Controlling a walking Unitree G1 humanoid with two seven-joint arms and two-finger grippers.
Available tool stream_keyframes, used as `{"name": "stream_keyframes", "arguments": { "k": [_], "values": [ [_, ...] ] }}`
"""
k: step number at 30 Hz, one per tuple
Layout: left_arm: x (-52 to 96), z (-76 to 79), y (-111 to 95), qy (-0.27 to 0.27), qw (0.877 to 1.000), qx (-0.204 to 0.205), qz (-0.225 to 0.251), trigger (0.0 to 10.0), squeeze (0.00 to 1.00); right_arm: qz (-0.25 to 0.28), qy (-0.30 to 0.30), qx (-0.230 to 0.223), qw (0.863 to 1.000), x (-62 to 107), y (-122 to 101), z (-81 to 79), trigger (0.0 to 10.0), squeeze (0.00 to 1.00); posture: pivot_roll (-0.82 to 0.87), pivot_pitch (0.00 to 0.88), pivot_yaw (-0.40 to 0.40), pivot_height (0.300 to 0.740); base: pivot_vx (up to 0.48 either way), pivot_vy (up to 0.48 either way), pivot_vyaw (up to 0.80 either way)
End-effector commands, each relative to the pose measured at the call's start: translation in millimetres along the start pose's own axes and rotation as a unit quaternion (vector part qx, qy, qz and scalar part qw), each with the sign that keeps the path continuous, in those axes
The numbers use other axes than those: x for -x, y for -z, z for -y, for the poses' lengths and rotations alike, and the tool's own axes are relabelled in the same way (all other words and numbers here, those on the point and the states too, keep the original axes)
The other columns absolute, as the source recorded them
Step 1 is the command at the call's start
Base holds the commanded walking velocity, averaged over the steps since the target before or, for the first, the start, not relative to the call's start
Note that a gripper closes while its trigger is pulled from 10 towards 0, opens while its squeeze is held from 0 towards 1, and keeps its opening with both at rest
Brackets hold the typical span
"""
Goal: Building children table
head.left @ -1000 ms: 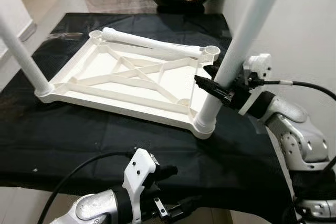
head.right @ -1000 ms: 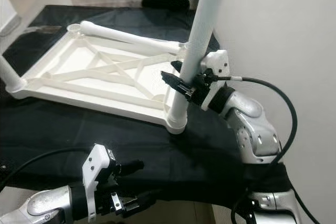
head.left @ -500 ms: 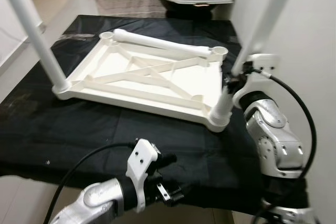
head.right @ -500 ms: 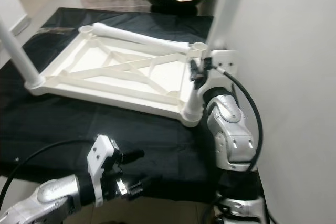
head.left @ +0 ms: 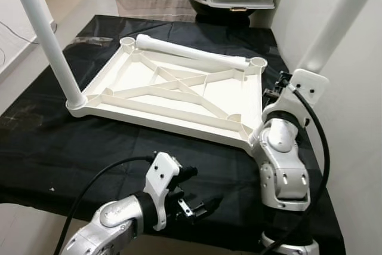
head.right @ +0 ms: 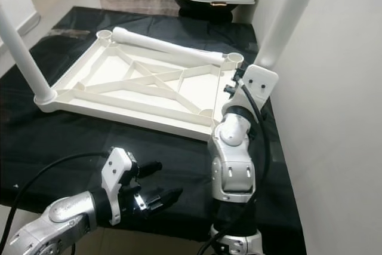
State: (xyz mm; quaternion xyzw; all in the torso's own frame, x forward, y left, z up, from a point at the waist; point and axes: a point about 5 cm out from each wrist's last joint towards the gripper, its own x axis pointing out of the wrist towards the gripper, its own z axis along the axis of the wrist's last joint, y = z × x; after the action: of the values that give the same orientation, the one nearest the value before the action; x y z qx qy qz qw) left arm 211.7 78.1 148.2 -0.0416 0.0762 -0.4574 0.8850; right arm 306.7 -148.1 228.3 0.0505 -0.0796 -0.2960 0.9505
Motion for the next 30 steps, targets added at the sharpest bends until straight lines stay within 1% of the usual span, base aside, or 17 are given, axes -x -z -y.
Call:
{"name": "stream_keyframes", "arguments": {
  "k": [1,2,3,4,11,12,13,14,17,18,19,20,21,24,26,29,30],
  "values": [
    [-2.3,0.8,5,0.0,1.0,0.0,-0.005,10.0,0.0,-0.094,0.053,0.016,0.994,12.0,36,2.6,10.0,0.0,0.19,0.067,-0.02,0.74,0.0,0.0,0.0],
    [-3.4,0.7,6,0.0,1.0,-0.001,-0.004,10.0,0.0,-0.094,0.046,0.019,0.994,13.8,35,-2.8,10.0,0.0,0.19,0.062,-0.025,0.74,0.0,0.0,0.0],
    [-3.4,0.7,6,0.0,1.0,-0.001,-0.004,10.0,0.0,-0.094,0.046,0.019,0.994,13.8,35,-2.8,10.0,0.0,0.19,0.062,-0.025,0.74,0.0,0.0,0.0],
    [-5.0,0.5,8,-0.001,1.0,-0.004,-0.004,10.0,0.0,-0.099,0.038,0.018,0.994,15.0,35,-7.4,10.0,0.0,0.19,0.054,-0.025,0.74,0.0,0.0,0.0],
    [-5.9,-0.4,11,0.0,1.0,-0.004,-0.004,10.0,0.0,-0.099,0.024,0.018,0.995,15.8,37,-10.4,10.0,0.0,0.19,0.046,-0.025,0.74,0.0,0.0,0.0],
    [-6.2,-0.7,11,0.0,1.0,-0.005,-0.003,10.0,0.0,-0.097,0.021,0.018,0.995,16.0,37,-11.3,10.0,0.27,0.19,0.046,-0.025,0.74,0.0,0.0,0.0],
    [-6.2,-0.7,11,0.0,1.0,-0.005,-0.003,10.0,0.0,-0.097,0.021,0.018,0.995,16.0,37,-11.3,10.0,0.27,0.19,0.046,-0.025,0.74,0.0,0.0,0.0],
    [-6.6,-0.8,12,0.0,1.0,-0.006,-0.003,10.0,0.0,-0.094,0.012,0.018,0.995,15.4,37,-11.8,10.0,1.0,0.19,0.04,-0.027,0.74,0.0,0.0,0.0],
    [-7.1,-1.0,12,0.001,1.0,-0.007,-0.002,10.0,0.0,-0.081,-0.004,0.019,0.997,13.5,35,-12.8,10.0,1.0,0.18,0.037,-0.027,0.74,0.0,0.0,0.0],
    [-7.3,-1.1,13,0.002,1.0,-0.007,-0.002,10.0,0.0,-0.077,-0.011,0.019,0.997,12.7,35,-12.9,10.0,0.74,0.18,0.037,-0.027,0.74,0.0,0.0,0.0],
    [-7.3,-1.1,13,0.002,1.0,-0.007,-0.002,10.0,0.0,-0.077,-0.011,0.019,0.997,12.7,35,-12.9,10.0,0.74,0.18,0.037,-0.027,0.74,0.0,0.0,0.0],
    [-7.5,-1.1,13,0.002,1.0,-0.007,-0.002,10.0,0.0,-0.07,-0.016,0.022,0.997,11.3,34,-12.3,10.0,0.0,0.18,0.037,-0.027,0.74,0.0,0.0,0.0],
    [-7.5,-1.1,13,0.002,1.0,-0.007,-0.002,10.0,0.0,-0.07,-0.016,0.022,0.997,11.3,34,-12.3,10.0,0.0,0.18,0.037,-0.027,0.74,0.0,0.0,0.0],
    [-7.8,-1.1,14,0.002,1.0,-0.009,-0.001,10.0,0.0,-0.055,-0.043,0.019,0.997,8.2,33,-11.2,10.0,0.0,0.18,0.038,-0.026,0.74,0.0,0.0,0.0],
    [-8.1,-1.2,14,0.003,1.0,-0.01,0.0,10.0,0.0,-0.043,-0.108,-0.006,0.993,6.0,34,-10.3,10.0,0.0,0.18,0.038,-0.026,0.74,0.0,0.0,0.0],
    [-8.2,-1.0,14,0.003,1.0,-0.01,0.001,10.0,0.0,-0.042,-0.126,-0.009,0.991,5.1,35,-8.2,10.0,0.0,0.18,0.04,-0.025,0.74,0.0,0.0,0.0],
    [-8.2,-1.0,14,0.003,1.0,-0.01,0.002,10.0,0.0,-0.043,-0.156,-0.02,0.987,2.7,37,-4.6,10.0,0.0,0.18,0.044,-0.028,0.74,0.0,0.0,0.0]
  ]
}}
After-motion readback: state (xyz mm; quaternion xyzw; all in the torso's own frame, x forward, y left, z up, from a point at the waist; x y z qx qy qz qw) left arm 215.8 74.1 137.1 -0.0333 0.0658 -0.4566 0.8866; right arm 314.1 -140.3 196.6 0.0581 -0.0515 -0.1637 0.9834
